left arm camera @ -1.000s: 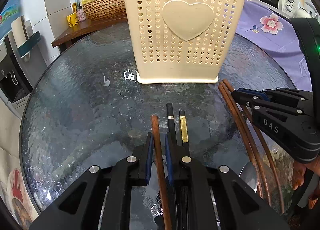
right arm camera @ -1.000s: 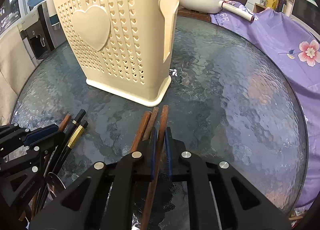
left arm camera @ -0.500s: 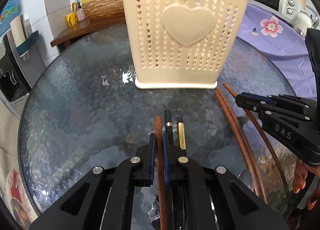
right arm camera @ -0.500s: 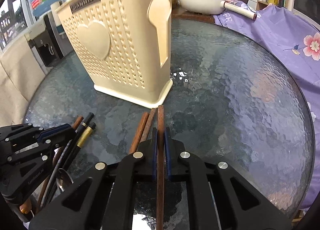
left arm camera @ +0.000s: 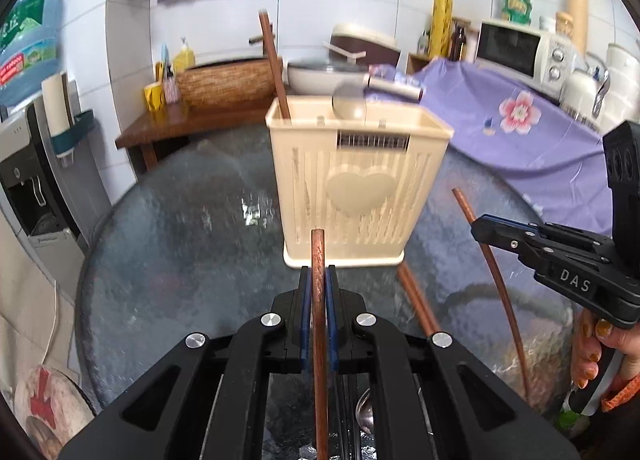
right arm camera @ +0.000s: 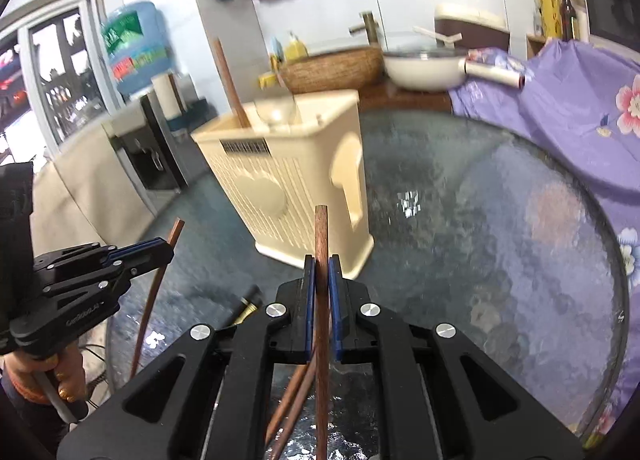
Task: Organize utensils
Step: 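Lift both chopsticks and lower them into the beige utensil holder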
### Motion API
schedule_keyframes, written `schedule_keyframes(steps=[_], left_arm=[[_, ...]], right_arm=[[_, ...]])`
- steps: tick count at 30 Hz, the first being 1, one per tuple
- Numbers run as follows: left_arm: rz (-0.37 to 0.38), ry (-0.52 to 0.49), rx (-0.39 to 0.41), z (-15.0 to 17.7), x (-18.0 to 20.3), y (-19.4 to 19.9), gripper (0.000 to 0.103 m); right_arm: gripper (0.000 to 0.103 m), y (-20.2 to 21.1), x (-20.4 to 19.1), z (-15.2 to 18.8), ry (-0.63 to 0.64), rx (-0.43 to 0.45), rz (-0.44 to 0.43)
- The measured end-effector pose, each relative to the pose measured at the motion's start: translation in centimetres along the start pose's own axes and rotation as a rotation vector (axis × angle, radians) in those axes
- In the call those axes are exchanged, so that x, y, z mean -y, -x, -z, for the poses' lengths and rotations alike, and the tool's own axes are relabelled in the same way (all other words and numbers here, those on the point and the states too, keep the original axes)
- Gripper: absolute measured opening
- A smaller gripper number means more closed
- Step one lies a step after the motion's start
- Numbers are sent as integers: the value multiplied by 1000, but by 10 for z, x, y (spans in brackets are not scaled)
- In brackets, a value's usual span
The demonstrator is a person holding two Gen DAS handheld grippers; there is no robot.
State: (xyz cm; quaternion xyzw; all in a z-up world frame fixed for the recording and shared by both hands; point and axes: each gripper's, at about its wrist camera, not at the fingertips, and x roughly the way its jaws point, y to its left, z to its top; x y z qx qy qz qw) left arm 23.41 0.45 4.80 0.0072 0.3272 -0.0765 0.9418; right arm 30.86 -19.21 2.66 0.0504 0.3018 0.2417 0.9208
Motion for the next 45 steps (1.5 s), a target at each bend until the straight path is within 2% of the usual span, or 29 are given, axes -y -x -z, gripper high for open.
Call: schedule_keyframes(steps=[9,19,35,45], left_arm=[[5,13,119,-28,-6,38,7],[12,0,186,-32,-10,65,7],[56,31,228,-45,-19,92,7],[117,45,239,-75,-18,107,7]], right_arm=[[7,55,-10,-27,41,146,-60],[8,83,-18,-27,54,135,-122],[7,111,-32,-45,125,166,-107],[7,118,-48,-70,162,170,-121]])
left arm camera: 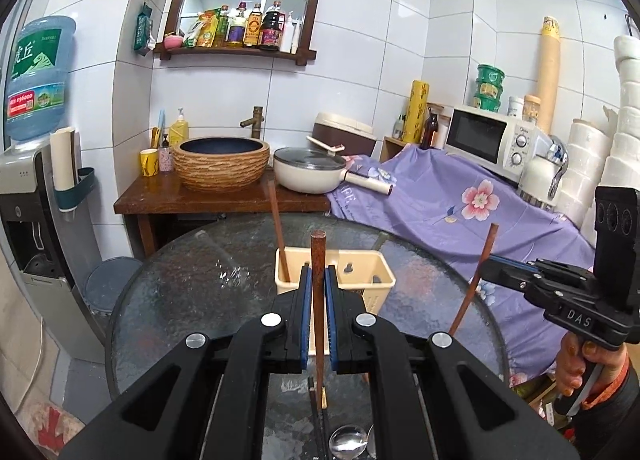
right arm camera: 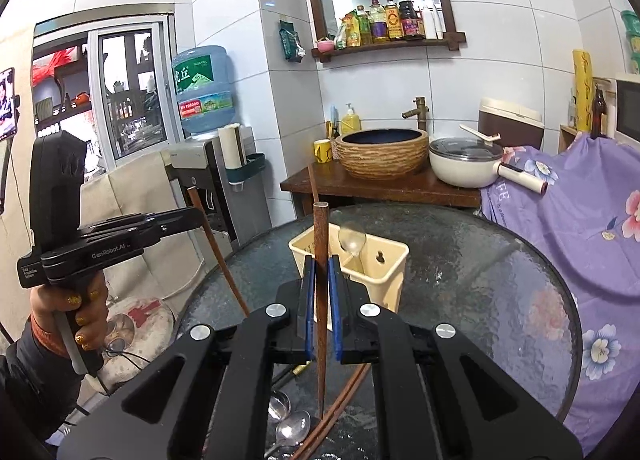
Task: Organize utensils
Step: 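Lift both chopsticks and lower them into the beige utensil holder, then open both tools to release the chopsticks in the holder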
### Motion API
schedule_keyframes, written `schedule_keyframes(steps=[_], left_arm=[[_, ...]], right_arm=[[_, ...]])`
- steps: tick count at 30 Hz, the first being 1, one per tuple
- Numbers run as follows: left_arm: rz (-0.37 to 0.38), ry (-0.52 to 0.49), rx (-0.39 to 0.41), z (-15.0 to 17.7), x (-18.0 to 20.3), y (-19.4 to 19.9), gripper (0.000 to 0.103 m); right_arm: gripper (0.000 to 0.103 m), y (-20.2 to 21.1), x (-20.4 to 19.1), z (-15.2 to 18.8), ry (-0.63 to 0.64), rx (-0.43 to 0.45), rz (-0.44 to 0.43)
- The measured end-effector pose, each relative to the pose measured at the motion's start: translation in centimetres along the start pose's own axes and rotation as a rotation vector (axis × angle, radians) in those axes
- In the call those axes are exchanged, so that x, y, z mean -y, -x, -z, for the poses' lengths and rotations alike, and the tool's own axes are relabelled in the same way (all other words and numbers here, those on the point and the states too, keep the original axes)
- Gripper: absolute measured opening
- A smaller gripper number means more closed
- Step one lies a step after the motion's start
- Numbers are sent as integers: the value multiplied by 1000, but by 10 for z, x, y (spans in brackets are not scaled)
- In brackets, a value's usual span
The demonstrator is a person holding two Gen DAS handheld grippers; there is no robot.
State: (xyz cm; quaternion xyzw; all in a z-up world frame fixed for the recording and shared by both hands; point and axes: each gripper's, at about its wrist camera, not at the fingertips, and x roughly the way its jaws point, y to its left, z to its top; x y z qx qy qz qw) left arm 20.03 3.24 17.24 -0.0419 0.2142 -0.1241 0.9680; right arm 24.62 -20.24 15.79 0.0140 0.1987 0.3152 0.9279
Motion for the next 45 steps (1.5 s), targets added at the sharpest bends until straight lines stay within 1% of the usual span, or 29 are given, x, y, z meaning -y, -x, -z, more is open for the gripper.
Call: schedule_keyframes(steps=[2,6,10,13,15,17,19,22,25,30,34,38,45], left_arm=[[8,2,5,-9,2,1,7],[3,2,33,-38,5,3,7],[3,19,75,-71,5,8,7],[9,34,102,-99,6,9,7],[-11,32,132,-117,8,6,7],[-44,30,160,-128,10,-1,7],[-55,42,164,-134,9,-12,7],[-69,62,167,-133,6,-28,7],[-100,57,146,-121,3,-53,7],[-121,88,77,-91,-12,-87,7],[-126,98,11,-65,-22,-109,7],[-122,111,-30,-47,-27,-121,7],[-121,116,-69,-33,-32,-133,7]], right_arm=[[7,1,0,-12,0,10,-9],[7,3,-4,-42,14,31,-6],[7,3,-6,-81,13,65,2],[7,1,-6,-108,24,99,36],[7,-3,-6,-124,28,117,63],[7,-10,-3,-139,24,135,94],[7,-20,0,-146,26,152,130],[7,-34,4,-146,23,166,165],[8,-55,12,-133,7,155,187],[8,-82,24,-102,-14,115,203],[8,-103,31,-77,-30,61,204],[8,-113,36,-63,-43,34,204],[8,-122,47,-53,-67,13,211]])
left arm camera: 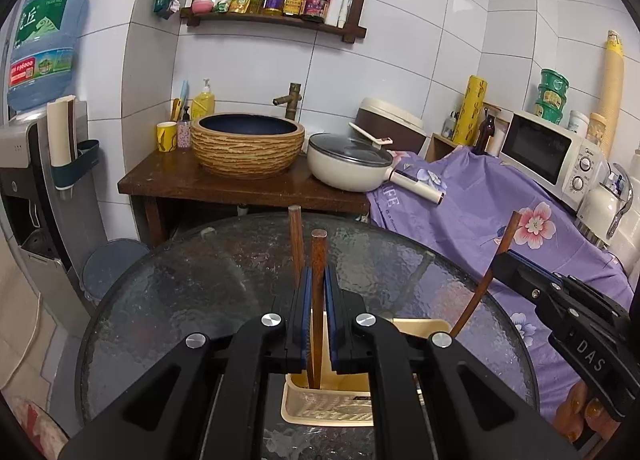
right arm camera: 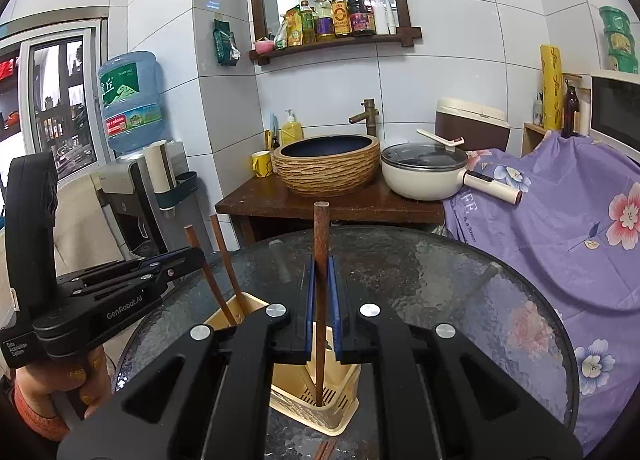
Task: Organize utensils
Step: 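Open both tools to release the chopsticks in the holder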
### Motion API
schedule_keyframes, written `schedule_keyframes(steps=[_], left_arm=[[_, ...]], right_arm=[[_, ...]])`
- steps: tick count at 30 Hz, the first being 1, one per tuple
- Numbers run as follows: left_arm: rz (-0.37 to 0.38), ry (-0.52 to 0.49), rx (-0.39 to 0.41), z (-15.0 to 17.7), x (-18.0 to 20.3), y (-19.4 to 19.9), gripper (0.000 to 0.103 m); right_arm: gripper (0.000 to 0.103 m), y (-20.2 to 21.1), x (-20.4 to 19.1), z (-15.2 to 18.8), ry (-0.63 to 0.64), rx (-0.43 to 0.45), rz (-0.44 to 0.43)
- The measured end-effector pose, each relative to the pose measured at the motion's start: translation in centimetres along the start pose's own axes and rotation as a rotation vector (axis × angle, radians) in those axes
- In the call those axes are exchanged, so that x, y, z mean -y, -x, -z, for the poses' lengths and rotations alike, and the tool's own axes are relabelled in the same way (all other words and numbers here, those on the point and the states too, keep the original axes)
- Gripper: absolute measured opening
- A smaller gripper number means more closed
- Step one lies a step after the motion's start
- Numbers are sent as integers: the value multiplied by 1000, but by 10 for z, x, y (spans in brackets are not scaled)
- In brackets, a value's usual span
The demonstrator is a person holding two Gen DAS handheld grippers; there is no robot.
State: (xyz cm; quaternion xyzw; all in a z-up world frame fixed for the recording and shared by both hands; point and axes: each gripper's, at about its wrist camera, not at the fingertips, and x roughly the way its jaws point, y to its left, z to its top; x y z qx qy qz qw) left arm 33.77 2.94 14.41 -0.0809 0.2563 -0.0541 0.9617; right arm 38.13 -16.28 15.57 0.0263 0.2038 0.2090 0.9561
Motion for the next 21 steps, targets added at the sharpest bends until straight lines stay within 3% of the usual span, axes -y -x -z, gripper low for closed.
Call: schedule_keyframes(steps=[10,11,12,14,16,18,20,21], left_arm=[[15,-8,-11,4,3,-3,6],[21,-5,-12,5,2,-1,8],[25,-4,-10,6,2,0,11],[31,0,1,10,0,6,36],[25,-5,20,17,0,13,54],[1,-26,29,27,-1,20,62],[-20,-48,6,45,0,24,79],[-18,-54,-11,55,0,25,80]], right_arm=[[10,-1,5,5,-24,12,0],[19,1,6,5,-25,16,5],[39,3,7,6,-30,26,9],[57,10,9,11,-42,46,17],[57,16,8,17,-32,53,17],[57,21,6,26,-17,46,28],[57,26,5,43,-11,26,40],[57,27,4,52,-7,4,39]])
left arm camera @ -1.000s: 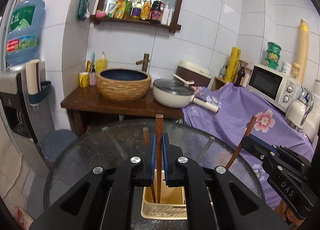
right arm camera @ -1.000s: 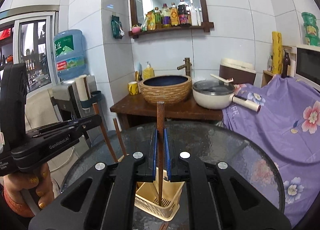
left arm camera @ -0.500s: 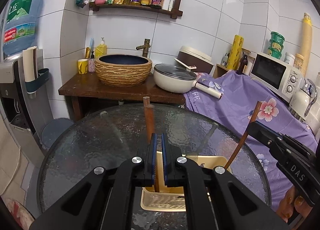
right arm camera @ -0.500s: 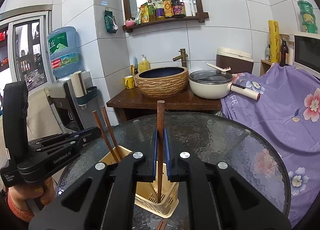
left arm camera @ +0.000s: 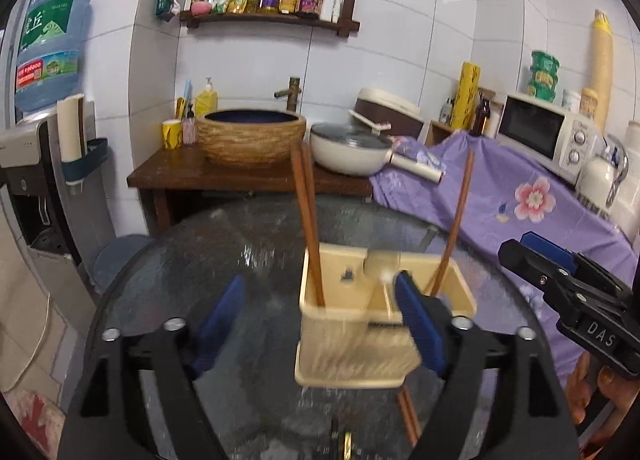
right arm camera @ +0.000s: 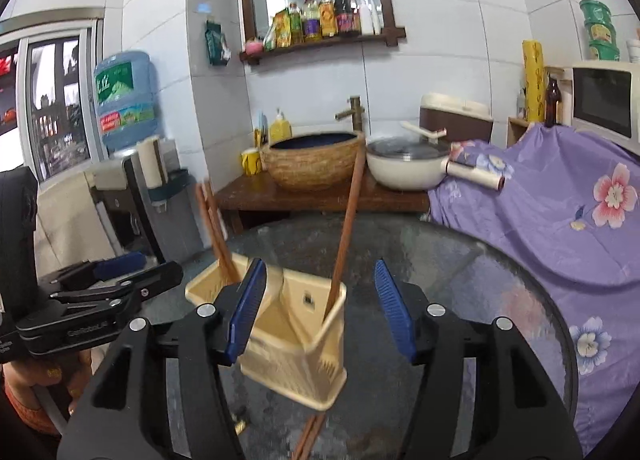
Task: Organize utensils
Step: 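Open both tools to release the chopsticks in the holder, then move both tools back down toward the remaining utensils on the table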
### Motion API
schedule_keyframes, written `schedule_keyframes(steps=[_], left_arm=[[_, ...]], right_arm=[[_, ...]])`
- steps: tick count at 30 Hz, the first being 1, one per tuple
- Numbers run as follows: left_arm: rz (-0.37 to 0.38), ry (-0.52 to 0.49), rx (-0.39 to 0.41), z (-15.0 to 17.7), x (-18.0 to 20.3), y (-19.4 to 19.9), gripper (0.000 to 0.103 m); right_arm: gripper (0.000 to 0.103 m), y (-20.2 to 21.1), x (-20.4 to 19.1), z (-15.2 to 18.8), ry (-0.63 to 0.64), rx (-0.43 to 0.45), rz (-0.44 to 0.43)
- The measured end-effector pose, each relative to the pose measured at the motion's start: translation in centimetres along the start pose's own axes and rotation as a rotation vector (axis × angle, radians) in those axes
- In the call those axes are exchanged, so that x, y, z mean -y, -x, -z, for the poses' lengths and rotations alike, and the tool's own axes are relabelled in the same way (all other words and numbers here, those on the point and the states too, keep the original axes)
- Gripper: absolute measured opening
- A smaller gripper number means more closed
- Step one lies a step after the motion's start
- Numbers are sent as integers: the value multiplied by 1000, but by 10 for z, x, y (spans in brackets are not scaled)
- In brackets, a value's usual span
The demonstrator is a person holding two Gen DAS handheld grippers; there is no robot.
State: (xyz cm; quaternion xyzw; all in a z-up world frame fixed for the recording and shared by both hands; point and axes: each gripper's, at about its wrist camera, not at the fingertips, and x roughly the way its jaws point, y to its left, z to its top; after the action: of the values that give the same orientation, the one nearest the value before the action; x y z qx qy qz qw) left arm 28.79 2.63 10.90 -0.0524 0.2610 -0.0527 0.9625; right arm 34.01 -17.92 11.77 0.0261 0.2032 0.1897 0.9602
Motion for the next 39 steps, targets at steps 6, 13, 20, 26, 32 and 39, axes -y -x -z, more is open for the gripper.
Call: schedule_keyframes(steps=[6,13,20,26,32,39], left_arm=[[-25,-63,-116,65,-4,2,75],[-16,-88,-264,115,-13,-12,35],[22,-85,-338,136,-14,-23,18],[35,-91,-357,148,-10,-23,16],[66,-80,-374,150,-6,-24,16],[93,-61,-389,150,-2,-28,16]], right_arm=[[57,6,-5,76,31,-141,40],[50,3,-16,143,84,-285,74],[35,-4,-15,174,13,-384,44],[33,-3,-19,183,6,-409,33],[29,-7,-26,187,21,-437,39],[27,-8,-30,189,34,-453,38]])
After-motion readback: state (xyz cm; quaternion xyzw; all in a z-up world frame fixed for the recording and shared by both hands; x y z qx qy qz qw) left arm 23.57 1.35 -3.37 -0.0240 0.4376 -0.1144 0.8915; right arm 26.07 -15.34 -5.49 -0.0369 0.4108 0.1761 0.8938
